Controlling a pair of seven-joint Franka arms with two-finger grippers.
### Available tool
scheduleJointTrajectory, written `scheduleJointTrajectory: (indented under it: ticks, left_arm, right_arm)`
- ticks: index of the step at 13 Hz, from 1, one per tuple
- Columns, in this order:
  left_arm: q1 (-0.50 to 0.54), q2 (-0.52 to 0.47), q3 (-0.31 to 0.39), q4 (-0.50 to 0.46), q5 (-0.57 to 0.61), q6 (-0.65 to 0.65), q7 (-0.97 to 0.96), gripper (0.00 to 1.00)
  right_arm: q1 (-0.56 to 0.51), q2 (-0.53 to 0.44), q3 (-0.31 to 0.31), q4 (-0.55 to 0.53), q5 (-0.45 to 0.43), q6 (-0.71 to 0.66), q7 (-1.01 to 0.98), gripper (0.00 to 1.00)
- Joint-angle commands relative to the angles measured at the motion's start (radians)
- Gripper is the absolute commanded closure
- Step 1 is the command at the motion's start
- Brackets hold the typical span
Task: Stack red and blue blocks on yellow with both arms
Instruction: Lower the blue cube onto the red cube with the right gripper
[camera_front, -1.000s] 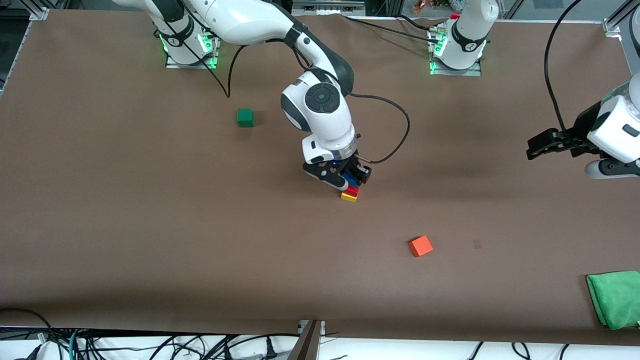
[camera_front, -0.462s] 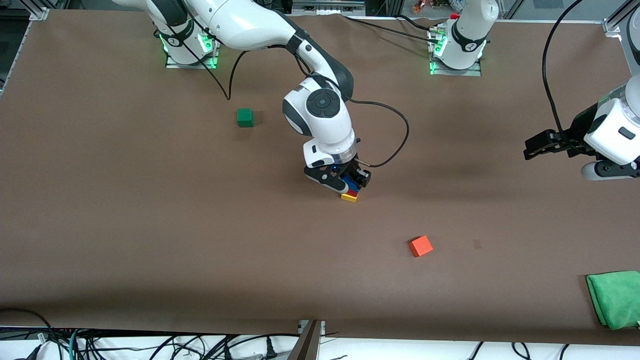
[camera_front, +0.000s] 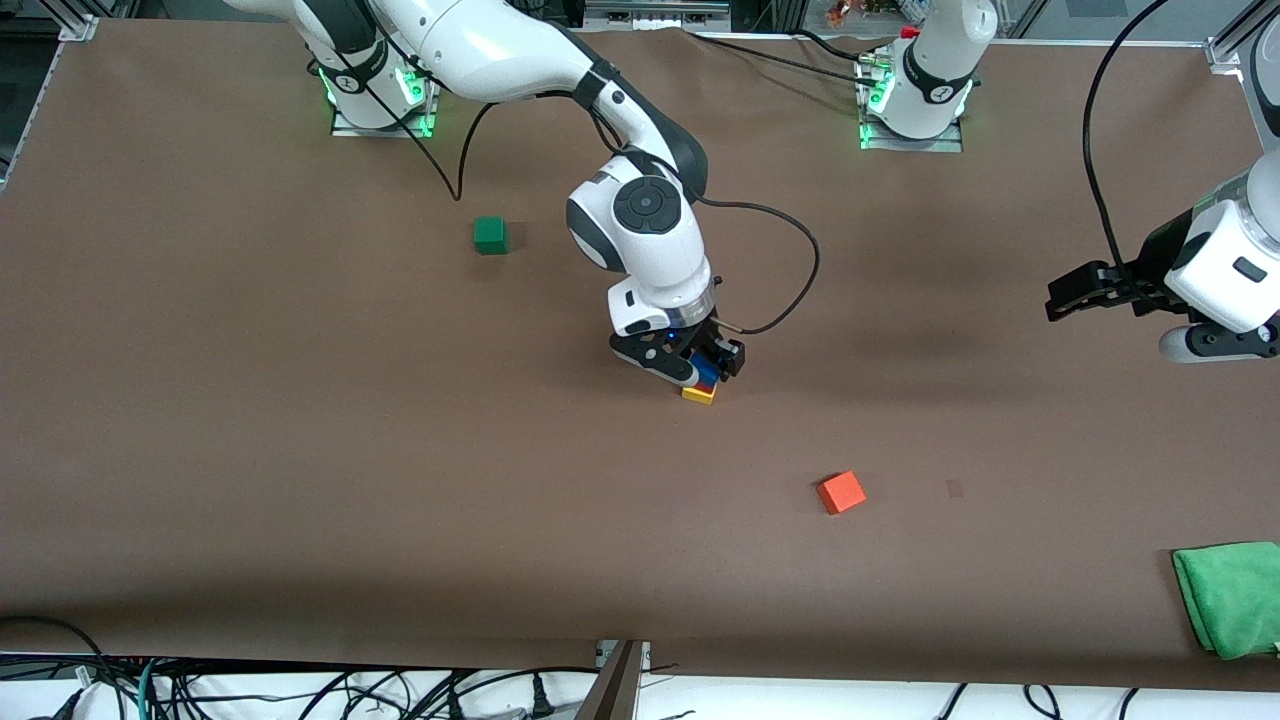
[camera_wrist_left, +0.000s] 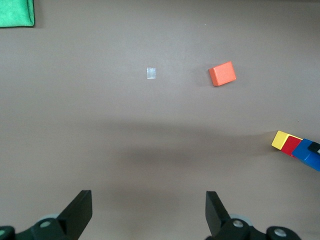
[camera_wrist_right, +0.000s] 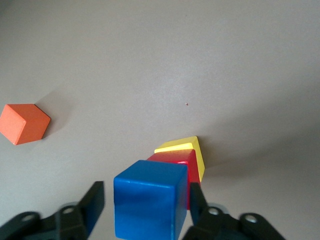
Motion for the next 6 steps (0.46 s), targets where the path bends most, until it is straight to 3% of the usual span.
scheduleJointTrajectory:
  ticks: [1,6]
  left_arm:
    - [0.007,0.004,-0.004,0.014,-0.011,0.001,0.013,0.00]
    - [0.005,0.004,-0.006,0.014,-0.009,-0.001,0.013,0.00]
  right_arm:
    - [0.006,0.007,-0.010,0.041,-0.014,-0.030,0.008,0.00]
    - [-0.045,-0.160,-0.039,0.009,-0.014,-0.244,-0.076,0.00]
